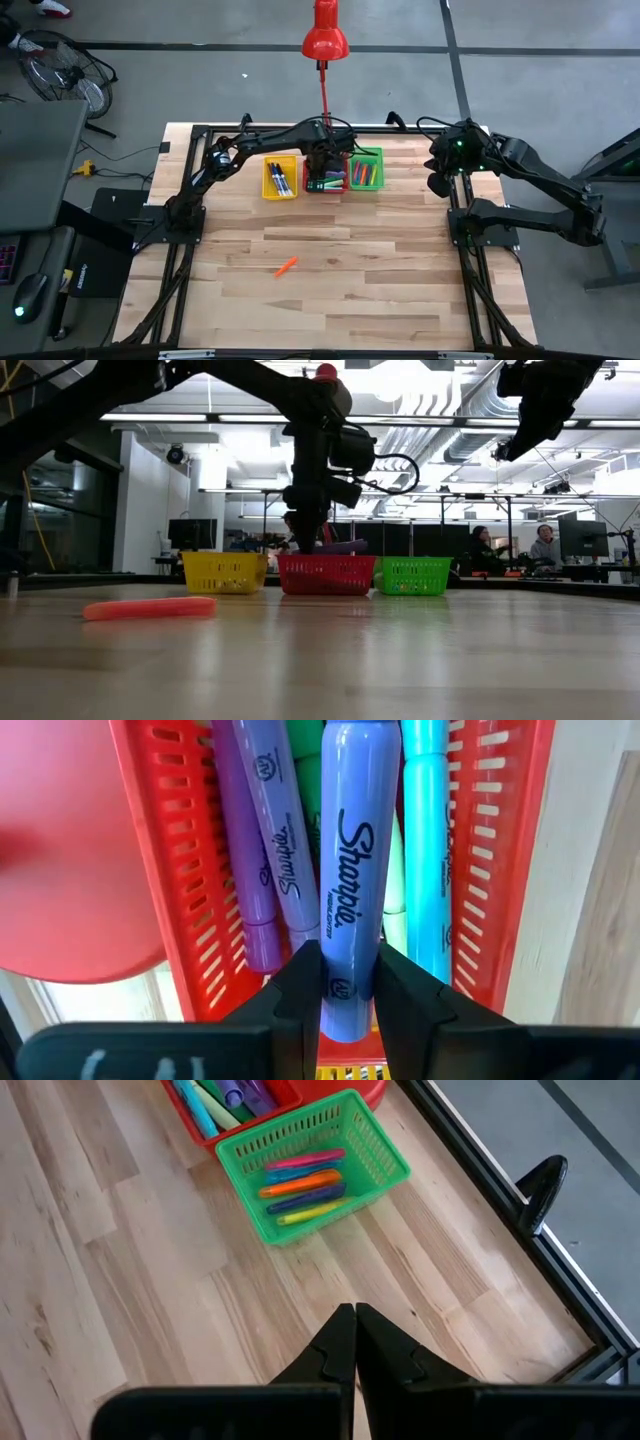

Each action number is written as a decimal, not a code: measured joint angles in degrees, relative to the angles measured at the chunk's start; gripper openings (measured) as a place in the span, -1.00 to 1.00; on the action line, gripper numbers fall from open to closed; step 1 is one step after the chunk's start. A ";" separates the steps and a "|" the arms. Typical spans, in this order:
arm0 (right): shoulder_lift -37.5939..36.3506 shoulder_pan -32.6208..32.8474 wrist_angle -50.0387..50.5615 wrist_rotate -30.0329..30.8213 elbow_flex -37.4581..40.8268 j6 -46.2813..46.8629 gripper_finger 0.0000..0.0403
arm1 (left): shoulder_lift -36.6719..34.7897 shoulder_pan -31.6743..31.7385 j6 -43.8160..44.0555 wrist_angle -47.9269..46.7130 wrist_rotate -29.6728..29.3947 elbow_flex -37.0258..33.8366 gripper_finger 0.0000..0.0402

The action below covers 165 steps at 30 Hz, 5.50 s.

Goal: Pick & Place Markers
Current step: Put the light violet highlighter pen into the red bin, then put the orange pen into the green bin

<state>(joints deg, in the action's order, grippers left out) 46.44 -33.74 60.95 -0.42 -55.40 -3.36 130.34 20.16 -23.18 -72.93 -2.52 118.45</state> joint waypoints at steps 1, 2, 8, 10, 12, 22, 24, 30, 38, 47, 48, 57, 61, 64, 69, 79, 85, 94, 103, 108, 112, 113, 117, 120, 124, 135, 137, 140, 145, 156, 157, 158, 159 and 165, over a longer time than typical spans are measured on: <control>0.00 0.00 0.00 0.00 0.00 -0.06 -1.00 | 0.00 0.02 0.18 0.00 -0.04 -0.02 -0.65; 0.00 0.00 0.00 -0.01 0.00 -0.09 -1.00 | 0.00 0.02 0.57 0.02 -0.23 -0.02 -0.65; 0.00 0.00 0.00 -0.01 0.00 -0.53 -1.00 | -0.02 0.04 0.88 -0.03 -1.07 -0.02 -0.51; 0.00 0.00 0.00 -0.01 0.00 -0.56 -1.00 | -0.02 0.04 0.96 -0.08 -1.05 -0.02 -0.46; -0.02 0.00 0.00 -0.01 0.00 -0.56 -1.00 | -0.01 0.04 0.98 -0.07 -1.05 -0.02 -0.44; -0.02 0.00 0.00 -0.25 0.00 -1.74 -1.00 | -0.02 0.04 4.41 -1.12 -1.01 -0.02 -0.42; 0.00 -0.02 0.00 -0.20 0.00 -2.32 -1.00 | -0.02 0.04 6.04 -1.91 -0.94 -0.01 -0.42; -0.02 0.00 -0.56 -0.19 0.00 -4.26 -1.00 | -0.17 0.04 11.14 -5.57 0.68 2.39 -0.42; -0.02 -0.01 -1.80 -1.66 0.00 -5.85 -1.00 | -0.11 -0.20 22.19 -8.56 2.23 7.30 -0.42; -0.02 -0.02 -1.70 -2.52 0.00 -8.79 -1.00 | -2.28 -3.77 29.64 -11.89 1.89 9.48 -0.41; -0.02 -0.02 -1.70 -3.01 0.00 -9.12 -1.00 | -2.91 -4.27 30.61 -11.80 1.32 9.47 -0.41; -0.03 -0.02 -1.09 -4.51 0.00 -11.91 -1.00 | -6.50 -9.42 39.78 -10.41 -4.04 4.53 -0.41; -0.27 -0.02 -0.23 -4.51 0.00 -12.60 -1.00 | -10.35 -11.62 44.68 -9.26 -3.62 -3.38 -0.42; -0.93 0.00 -0.19 -4.82 0.00 -13.30 -1.00 | -14.40 -13.29 50.13 -2.90 -2.07 -11.08 -0.41; -2.23 -0.02 -0.16 -6.58 0.00 -13.80 -1.00 | -23.98 -16.57 61.94 4.95 -1.63 -24.07 -0.42; -3.08 -0.34 0.49 -9.20 0.00 -15.30 -1.00 | -35.90 -26.45 86.63 7.24 2.21 -36.67 -0.42; -4.17 -0.26 0.94 -10.65 0.00 -15.49 -1.00 | -34.52 -34.58 97.09 5.44 5.68 -36.95 -0.41; -5.93 -0.23 1.65 -14.15 -0.02 -16.18 -1.00 | -29.89 -39.30 104.26 10.79 7.46 -37.00 -0.07; -7.77 0.04 2.73 -16.54 0.00 -16.23 -1.00 | -21.97 -38.49 97.72 14.21 11.84 -36.97 0.35; -8.62 0.11 4.54 -17.01 0.00 -16.18 -1.00 | -17.86 -38.53 95.21 15.80 11.00 -36.63 0.29; -9.13 0.11 5.72 -17.12 0.00 -16.17 -1.00 | -16.02 -38.58 90.33 16.01 10.19 -36.65 0.23; -9.33 0.11 6.14 -17.08 0.00 -16.17 -1.00 | -15.19 -38.56 89.63 17.28 10.23 -36.33 0.22; -9.81 0.11 7.14 -16.83 -0.02 -15.89 -1.00 | -13.82 -38.50 85.49 18.09 8.38 -36.66 0.20; -9.98 0.11 7.86 -16.87 0.00 -15.68 -1.00 | -13.37 -38.54 84.92 19.38 7.45 -36.62 0.19; -10.23 0.20 8.55 -16.71 0.00 -15.58 -1.00 | -12.38 -38.53 84.94 21.16 6.53 -37.00 0.19; -10.56 0.15 8.59 -16.61 0.00 -15.41 -1.00 | -10.80 -38.49 83.76 21.96 9.54 -36.98 0.13; -10.54 0.17 8.61 -16.57 0.00 -15.31 -1.00 | -10.78 -38.42 83.12 22.12 10.25 -37.00 0.07; -10.54 0.17 8.66 -16.56 0.00 -15.24 -1.00 | -10.78 -38.45 82.97 22.47 10.34 -37.03 -0.06; -10.54 0.16 8.68 -16.60 0.00 -15.07 -1.00 | -10.78 -38.47 82.90 22.84 10.72 -37.03 -0.26; -10.54 0.15 9.43 -16.62 0.00 -14.90 -1.00 | -10.75 -38.51 82.92 23.50 11.22 -37.05 -0.52; -10.54 0.17 9.51 -16.62 0.00 -14.90 -1.00 | -10.75 -38.51 82.92 23.57 11.31 -37.07 -0.55; -10.54 0.15 9.56 -16.62 0.00 -14.90 -1.00 | -10.75 -38.53 82.92 23.71 11.47 -37.07 -0.57; -10.54 0.16 9.57 -16.62 0.00 -14.90 -1.00 | -10.75 -38.53 82.92 23.78 11.71 -37.09 -0.60; -10.54 0.17 9.71 -16.62 0.00 -14.90 -1.00 | -10.71 -38.51 82.95 24.29 12.52 -37.09 -0.77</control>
<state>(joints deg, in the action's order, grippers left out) 35.90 -33.56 70.66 -17.04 -55.40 -18.26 119.63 -18.35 59.77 -48.64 10.00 81.36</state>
